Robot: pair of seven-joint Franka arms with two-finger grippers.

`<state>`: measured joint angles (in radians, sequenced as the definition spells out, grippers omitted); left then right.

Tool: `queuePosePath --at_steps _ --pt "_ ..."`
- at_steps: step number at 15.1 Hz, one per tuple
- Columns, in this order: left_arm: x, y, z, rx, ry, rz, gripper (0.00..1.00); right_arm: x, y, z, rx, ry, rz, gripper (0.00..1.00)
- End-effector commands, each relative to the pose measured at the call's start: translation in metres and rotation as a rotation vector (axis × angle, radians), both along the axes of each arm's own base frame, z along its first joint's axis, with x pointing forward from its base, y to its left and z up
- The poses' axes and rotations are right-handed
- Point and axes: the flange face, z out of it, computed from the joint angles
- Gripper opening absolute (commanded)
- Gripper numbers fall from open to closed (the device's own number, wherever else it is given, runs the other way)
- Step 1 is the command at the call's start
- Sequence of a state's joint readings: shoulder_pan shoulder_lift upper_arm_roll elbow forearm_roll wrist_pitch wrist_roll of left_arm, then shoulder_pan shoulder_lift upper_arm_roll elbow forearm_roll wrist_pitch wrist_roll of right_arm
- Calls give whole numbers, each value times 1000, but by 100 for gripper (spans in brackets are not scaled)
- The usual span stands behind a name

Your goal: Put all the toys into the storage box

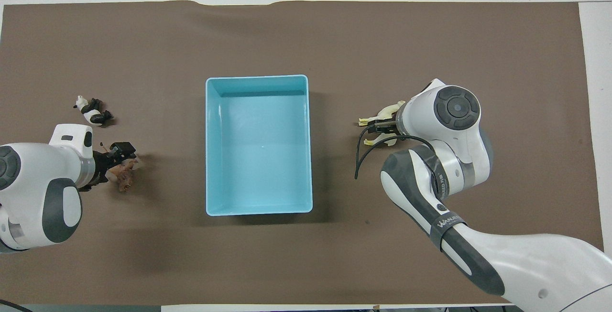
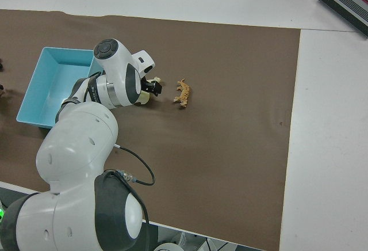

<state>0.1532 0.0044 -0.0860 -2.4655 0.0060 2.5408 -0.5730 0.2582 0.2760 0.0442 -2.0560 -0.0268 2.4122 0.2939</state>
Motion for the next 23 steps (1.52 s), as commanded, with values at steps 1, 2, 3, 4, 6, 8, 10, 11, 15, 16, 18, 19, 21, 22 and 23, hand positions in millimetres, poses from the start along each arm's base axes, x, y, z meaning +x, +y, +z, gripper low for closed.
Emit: queuePosePath --at_steps 1,2,3,4,6,8,10,11,15,16,18,19,21,22,23 --pt "-2 1 -7 -6 -19 5 100 7 2 -3 -9 -1 22 100" --pt "-2 1 -7 -7 -19 5 100 6 2 -4 -10 2 22 100" --pt "-2 1 -9 -7 -17 5 100 6 3 -8 -9 4 19 100" --pt "-2 -1 -10 -7 -17 2 100 6 5 -13 -9 4 21 100" --pt "-2 -1 -10 -7 -17 2 100 6 3 -14 -9 5 21 100" --pt "-2 0 -11 -7 -16 2 100 6 1 -15 -10 7 21 73" --pt "-2 -1 -11 -8 -13 5 72 5 4 -16 -10 8 24 0" --pt "-2 0 -11 -8 -13 3 66 3 7 -16 -11 10 29 0" --pt "1 1 -9 -8 -19 6 57 4 8 -14 -14 10 40 0" --pt "4 0 -7 -7 -22 2 57 6 9 -12 -13 6 40 0" --pt "12 -3 -1 -8 -31 -2 52 12 13 2 -39 7 55 0" --pt "19 -2 4 -8 -42 -2 51 21 20 25 -67 16 66 0" --pt "31 -4 20 -7 -45 -8 51 39 61 96 -94 56 45 0" --pt "39 -4 32 -7 -48 -9 51 46 82 121 -88 74 23 0" --pt "50 -10 48 -8 -54 -17 51 43 117 140 -93 78 17 0"
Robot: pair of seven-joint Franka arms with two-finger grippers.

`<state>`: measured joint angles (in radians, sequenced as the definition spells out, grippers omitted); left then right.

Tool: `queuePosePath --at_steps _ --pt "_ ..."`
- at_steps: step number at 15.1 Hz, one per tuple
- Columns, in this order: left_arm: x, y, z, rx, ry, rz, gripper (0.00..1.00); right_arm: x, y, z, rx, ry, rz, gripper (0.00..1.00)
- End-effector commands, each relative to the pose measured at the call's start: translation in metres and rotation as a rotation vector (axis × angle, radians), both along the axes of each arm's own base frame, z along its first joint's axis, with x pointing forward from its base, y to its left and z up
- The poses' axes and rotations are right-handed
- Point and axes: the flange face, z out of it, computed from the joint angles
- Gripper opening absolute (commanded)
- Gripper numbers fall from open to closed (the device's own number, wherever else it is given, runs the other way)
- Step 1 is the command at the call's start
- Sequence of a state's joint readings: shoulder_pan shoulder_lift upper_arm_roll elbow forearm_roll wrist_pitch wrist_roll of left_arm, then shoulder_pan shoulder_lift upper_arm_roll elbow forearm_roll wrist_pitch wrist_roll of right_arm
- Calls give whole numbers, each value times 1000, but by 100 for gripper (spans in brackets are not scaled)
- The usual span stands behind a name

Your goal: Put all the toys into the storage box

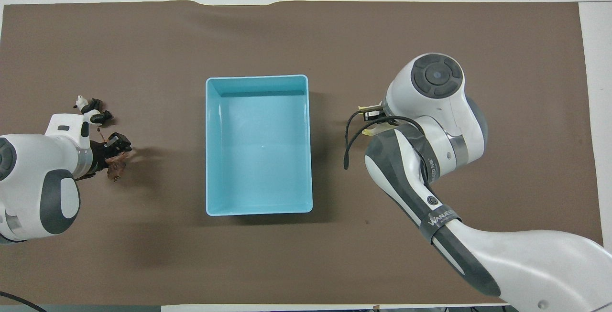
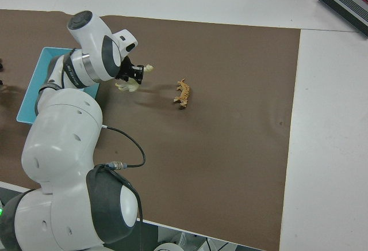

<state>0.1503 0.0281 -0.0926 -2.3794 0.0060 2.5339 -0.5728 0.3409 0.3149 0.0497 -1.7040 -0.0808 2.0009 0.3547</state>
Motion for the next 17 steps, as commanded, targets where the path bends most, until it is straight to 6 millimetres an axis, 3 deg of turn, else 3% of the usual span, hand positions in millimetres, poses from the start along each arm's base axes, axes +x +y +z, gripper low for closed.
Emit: queuePosePath --at_steps 1,4,5,8,10,11,12,14,15,16,17 --pt "33 -21 42 -10 2 -31 51 10 84 52 -2 -7 -41 0" --pt "57 -40 73 -15 20 -51 51 1 147 59 92 -30 -132 0" --pt "60 -41 76 -17 14 -38 51 -5 180 51 111 -43 -134 0" --pt "63 -43 79 -18 3 -33 51 -34 253 -3 128 -89 -182 0" --pt "64 -48 81 -24 -1 -36 51 -46 259 -24 112 -84 -237 0" --pt "65 -66 85 -42 -8 -45 51 -54 264 -27 98 -75 -239 77" --pt "67 -83 89 -74 -13 -35 51 -58 265 -27 80 -62 -253 100" --pt "70 -120 101 -125 -28 -3 51 -55 252 -20 38 -30 -274 100" --pt "70 -141 101 -136 -27 11 51 -50 242 -7 38 -34 -285 100" --pt "67 -163 103 -145 -30 23 52 -40 225 13 49 -45 -308 100" --pt "62 -185 104 -153 -32 28 52 -25 195 38 53 -57 -328 100"
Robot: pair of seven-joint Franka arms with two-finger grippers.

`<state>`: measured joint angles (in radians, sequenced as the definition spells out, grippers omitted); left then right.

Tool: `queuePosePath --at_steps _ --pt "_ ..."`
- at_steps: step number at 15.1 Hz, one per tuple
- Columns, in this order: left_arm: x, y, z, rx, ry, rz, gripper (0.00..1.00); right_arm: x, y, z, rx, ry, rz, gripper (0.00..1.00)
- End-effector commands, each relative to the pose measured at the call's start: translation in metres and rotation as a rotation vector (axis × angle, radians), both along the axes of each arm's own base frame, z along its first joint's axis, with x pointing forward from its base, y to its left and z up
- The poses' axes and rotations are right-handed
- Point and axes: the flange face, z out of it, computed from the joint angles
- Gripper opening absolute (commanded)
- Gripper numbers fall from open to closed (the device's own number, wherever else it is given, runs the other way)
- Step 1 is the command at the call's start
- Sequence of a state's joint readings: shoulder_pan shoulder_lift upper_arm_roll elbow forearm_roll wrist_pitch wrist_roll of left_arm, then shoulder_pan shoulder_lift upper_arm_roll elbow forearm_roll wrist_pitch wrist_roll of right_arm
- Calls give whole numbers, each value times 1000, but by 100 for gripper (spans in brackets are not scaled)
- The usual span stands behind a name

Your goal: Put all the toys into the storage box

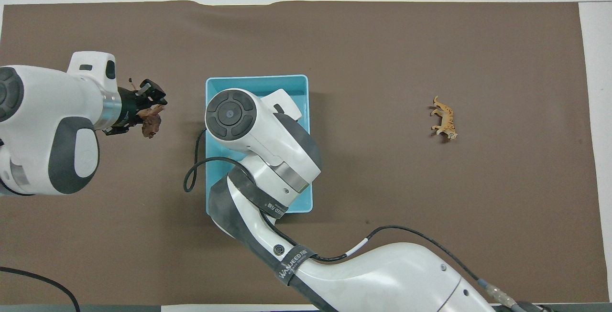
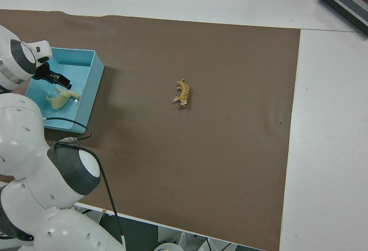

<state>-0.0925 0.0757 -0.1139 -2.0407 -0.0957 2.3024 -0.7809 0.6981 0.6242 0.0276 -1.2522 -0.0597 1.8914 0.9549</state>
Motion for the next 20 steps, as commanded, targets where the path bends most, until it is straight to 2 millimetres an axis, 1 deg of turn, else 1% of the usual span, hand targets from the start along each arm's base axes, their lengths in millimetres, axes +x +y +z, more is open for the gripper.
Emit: queuePosePath --at_steps 1,2,3,4,5,6,7,8,9,10,11,12,13,14,15,16,17,18,19,20 --pt "-4 -55 2 -34 13 24 53 35 -80 70 8 -17 -28 100" --pt "-10 -74 1 -39 11 15 54 44 -107 90 11 -18 9 100" --pt "-17 -91 -1 -43 6 3 62 56 -142 107 7 -20 37 100" --pt "-27 -109 -2 -47 4 -12 73 65 -172 115 2 -18 62 100" --pt "-36 -126 -3 -51 8 -20 74 72 -196 116 -6 -11 83 100" --pt "-43 -141 -3 -55 12 -19 77 79 -221 109 -19 8 106 100" --pt "-52 -155 -3 -58 18 -26 94 86 -253 98 -28 22 131 100" --pt "-56 -157 -6 -53 26 -32 100 93 -290 86 -32 21 166 100" --pt "-54 -150 -7 -46 39 -26 100 96 -318 76 -30 14 189 100" --pt "-46 -132 -9 -38 47 -2 100 96 -347 63 -28 9 168 100" --pt "-33 -101 -9 -25 44 29 100 92 -377 49 -26 6 135 100" --pt "-21 -70 -9 -18 35 33 100 82 -398 30 -18 -7 111 100" --pt "-10 -37 -11 -3 24 -1 100 69 -410 10 -17 -25 112 100" --pt "0 4 -11 15 6 -50 100 58 -422 -7 -16 -45 120 100" --pt "8 40 -14 35 -9 -111 100 50 -429 -20 -14 -80 130 100" --pt "14 77 -17 56 -34 -162 100 45 -431 -31 -13 -92 133 100" --pt "23 109 -29 75 -62 -195 100 38 -433 -44 -12 -101 134 100" --pt "30 139 -37 98 -109 -212 100 35 -435 -52 -12 -101 141 100" --pt "38 176 -47 129 -161 -221 100 33 -438 -61 -14 -93 162 100" --pt "45 195 -58 150 -184 -243 100 30 -438 -67 -13 -92 169 100"
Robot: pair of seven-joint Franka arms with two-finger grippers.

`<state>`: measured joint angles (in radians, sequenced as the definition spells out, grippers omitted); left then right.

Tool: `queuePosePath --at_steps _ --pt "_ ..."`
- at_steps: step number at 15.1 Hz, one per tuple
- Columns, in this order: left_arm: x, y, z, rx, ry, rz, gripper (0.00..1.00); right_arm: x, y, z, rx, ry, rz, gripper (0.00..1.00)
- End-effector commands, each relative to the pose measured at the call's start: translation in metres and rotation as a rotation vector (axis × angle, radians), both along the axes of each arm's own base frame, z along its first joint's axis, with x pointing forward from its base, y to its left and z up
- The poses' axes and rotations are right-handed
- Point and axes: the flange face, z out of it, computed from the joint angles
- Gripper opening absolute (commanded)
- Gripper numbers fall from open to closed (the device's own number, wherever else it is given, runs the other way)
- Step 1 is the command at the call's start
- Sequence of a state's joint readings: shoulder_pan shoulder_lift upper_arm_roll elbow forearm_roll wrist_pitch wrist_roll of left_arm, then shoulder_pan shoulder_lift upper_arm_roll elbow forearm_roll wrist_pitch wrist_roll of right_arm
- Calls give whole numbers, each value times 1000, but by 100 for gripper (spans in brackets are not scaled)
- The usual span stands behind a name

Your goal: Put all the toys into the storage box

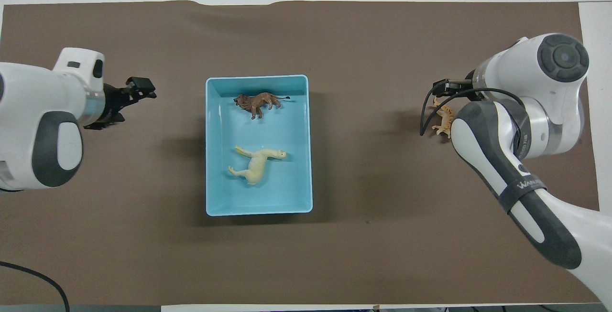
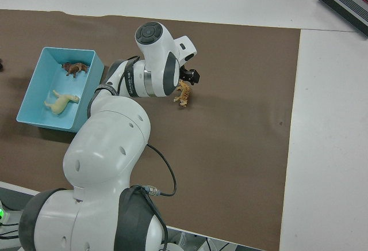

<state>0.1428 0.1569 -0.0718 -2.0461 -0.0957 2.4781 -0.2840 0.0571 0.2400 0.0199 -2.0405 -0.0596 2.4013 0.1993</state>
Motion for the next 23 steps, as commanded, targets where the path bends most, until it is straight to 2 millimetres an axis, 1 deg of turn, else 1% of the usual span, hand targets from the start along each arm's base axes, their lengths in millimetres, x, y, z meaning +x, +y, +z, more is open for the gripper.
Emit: queuePosePath --at_steps 1,2,3,4,5,6,7,8,9,11,12,13,14,15,16,17,18,19,20,21,22,23 --pt "22 38 -38 56 -57 -74 100 -17 -6 -11 3 -17 39 100" --pt "29 44 -51 78 -52 -82 100 -21 -5 -18 2 -24 61 100" --pt "32 51 -66 96 -52 -85 100 -20 -10 -22 1 -33 71 100" --pt "31 56 -75 103 -58 -78 100 -20 -11 -28 1 -28 71 100" --pt "29 59 -78 104 -53 -75 100 -20 -6 -32 3 -22 70 100" --pt "25 61 -84 101 -42 -70 100 -19 -5 -35 4 -27 72 100" --pt "23 62 -88 100 -36 -69 100 -17 -5 -34 5 -45 74 100" --pt "21 58 -95 96 -26 -69 100 -17 -4 -40 6 -42 77 100" --pt "21 56 -98 91 -23 -59 100 -16 -4 -45 7 -44 76 100" --pt "16 59 -104 87 -7 -50 100 -13 -5 -47 7 -57 78 100" --pt "13 58 -107 86 0 -52 97 -13 -3 -47 8 -57 78 100" --pt "12 57 -109 85 6 -54 79 -13 -3 -47 9 -57 75 100" --pt "11 57 -110 83 15 -54 52 -13 -4 -47 9 -57 72 100" --pt "11 58 -109 83 18 -53 28 -14 -4 -48 9 -58 69 87" --pt "11 58 -109 81 26 -55 8 -15 -4 -49 10 -55 61 68" --pt "13 59 -106 78 40 -55 0 -18 -5 -51 14 -49 36 30" --pt "18 58 -97 75 53 -55 0 -19 -4 -50 17 -51 16 3" --pt "29 53 -82 66 78 -58 0 -20 -4 -52 18 -45 10 0" --pt "37 46 -63 52 99 -32 0 -21 -4 -52 17 -45 11 0" --pt "45 30 -48 38 112 -3 0 -20 -3 -52 17 -43 17 0" --pt "49 6 -30 19 125 35 0 -19 -3 -51 16 -42 20 0" --pt "49 -22 -14 0 137 73 0 -18 -3 -49 14 -42 24 0"
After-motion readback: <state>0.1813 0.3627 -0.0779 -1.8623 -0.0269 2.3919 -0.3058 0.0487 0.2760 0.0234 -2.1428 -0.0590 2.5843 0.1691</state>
